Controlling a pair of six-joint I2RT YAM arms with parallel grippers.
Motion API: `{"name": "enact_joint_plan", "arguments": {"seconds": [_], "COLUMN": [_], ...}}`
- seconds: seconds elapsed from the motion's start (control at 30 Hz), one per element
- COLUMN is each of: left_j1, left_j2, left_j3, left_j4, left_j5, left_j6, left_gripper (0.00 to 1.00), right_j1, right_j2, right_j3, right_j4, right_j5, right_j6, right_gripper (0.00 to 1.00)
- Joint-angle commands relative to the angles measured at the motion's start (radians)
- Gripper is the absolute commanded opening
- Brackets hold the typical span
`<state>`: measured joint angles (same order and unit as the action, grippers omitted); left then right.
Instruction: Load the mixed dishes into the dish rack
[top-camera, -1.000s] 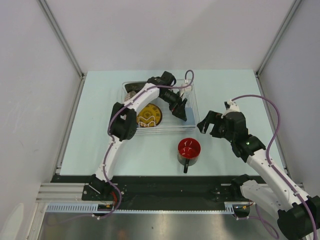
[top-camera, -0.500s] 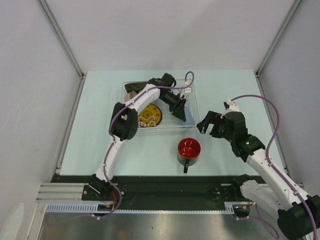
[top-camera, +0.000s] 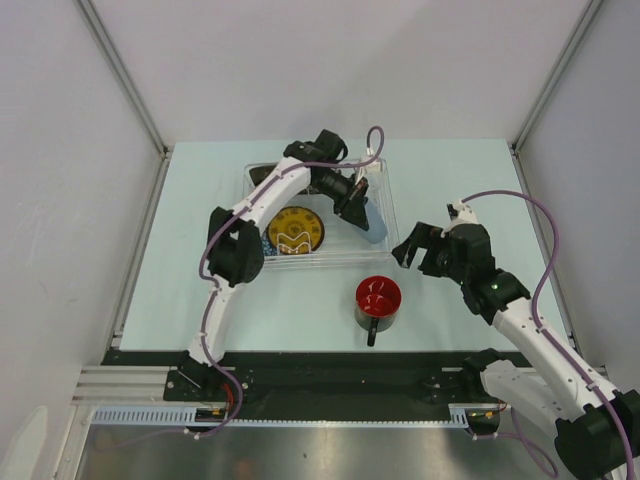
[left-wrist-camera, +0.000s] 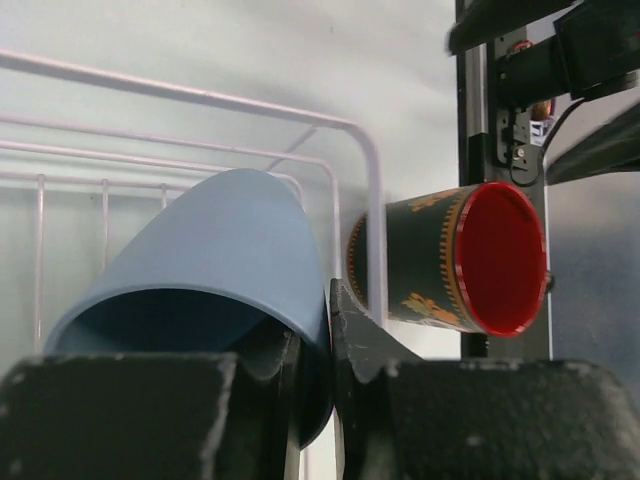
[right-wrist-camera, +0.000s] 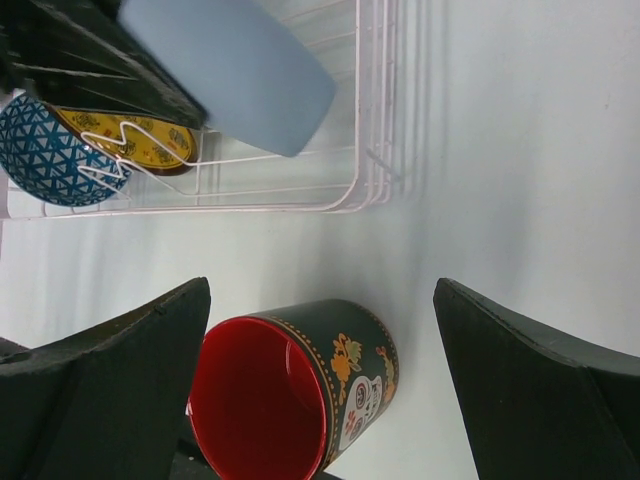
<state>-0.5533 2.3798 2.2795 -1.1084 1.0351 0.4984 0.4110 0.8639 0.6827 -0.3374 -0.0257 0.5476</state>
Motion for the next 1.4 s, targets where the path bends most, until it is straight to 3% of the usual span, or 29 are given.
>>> {"name": "enact_joint_plan", "arguments": {"seconds": [0.0, 0.13, 0.23, 0.3, 0.33, 0.37, 0.43, 0.5, 0.53, 0.57, 0.63, 0.77, 1.3, 1.37], "left_j1": [0.01, 0.029, 0.038, 0.038, 0.039, 0.047, 0.055, 0.065, 0.073, 0.081, 0.081, 0.082, 0.09, 0.09], "left_j2": [-0.192, -0.316, -0.467, -0.583, -0.725, -0.764, -0.787, -0.87, -0.886, -0.899, -0.903, -0.927, -0.921, -0.915], "left_j3": [0.014, 0.012, -0.093, -0.307, -0.413, -0.587, -0.647, -0.808, -0.863, -0.956, -1.003, -0.971, -1.018, -1.02], "left_j4": [-0.025, 0.01, 0.108, 0.339, 0.487, 0.739, 0.833, 1.135, 1.283, 1.579, 1.76, 1.558, 1.673, 1.679], "left_j5": [0.046, 0.132, 0.241, 0.27, 0.278, 0.293, 0.322, 0.316, 0.319, 0.316, 0.31, 0.29, 0.258, 0.255], "left_j6": [0.014, -0.096, -0.196, -0.295, -0.487, -0.595, -0.796, -0.933, -1.188, -1.324, -1.55, -1.402, -1.46, -1.472], "left_gripper": [0.0, 0.0, 0.0, 0.0, 0.0, 0.0, 0.0, 0.0, 0.0, 0.0, 0.0, 0.0, 0.0, 0.0], "right_j1": [-0.012, -0.073, -0.136, -0.179, -0.187, -0.189, -0.173, -0.156, -0.135, -0.121, -0.092, -0.011, 0.084, 0.088], "right_j2": [-0.026, -0.075, -0.077, -0.046, -0.03, -0.01, 0.056, 0.095, 0.134, 0.164, 0.214, 0.205, 0.192, 0.192], "right_j3": [-0.008, -0.008, -0.008, -0.009, -0.009, -0.009, -0.018, -0.049, -0.06, -0.066, -0.072, -0.072, -0.051, -0.043], "right_j4": [0.049, 0.2, 0.364, 0.449, 0.557, 0.622, 0.822, 0.982, 1.159, 1.242, 1.365, 1.371, 1.231, 1.198], "right_j5": [-0.049, -0.216, -0.376, -0.496, -0.537, -0.604, -0.649, -0.674, -0.677, -0.683, -0.678, -0.623, -0.497, -0.48], "right_j6": [0.023, 0.066, 0.188, 0.265, 0.37, 0.424, 0.547, 0.711, 0.765, 0.858, 0.894, 0.864, 0.729, 0.698], "right_gripper": [1.0, 1.0, 1.0, 1.0, 1.0, 1.0, 1.0, 1.0, 1.0, 1.0, 1.0, 0.99, 1.0, 0.92]}}
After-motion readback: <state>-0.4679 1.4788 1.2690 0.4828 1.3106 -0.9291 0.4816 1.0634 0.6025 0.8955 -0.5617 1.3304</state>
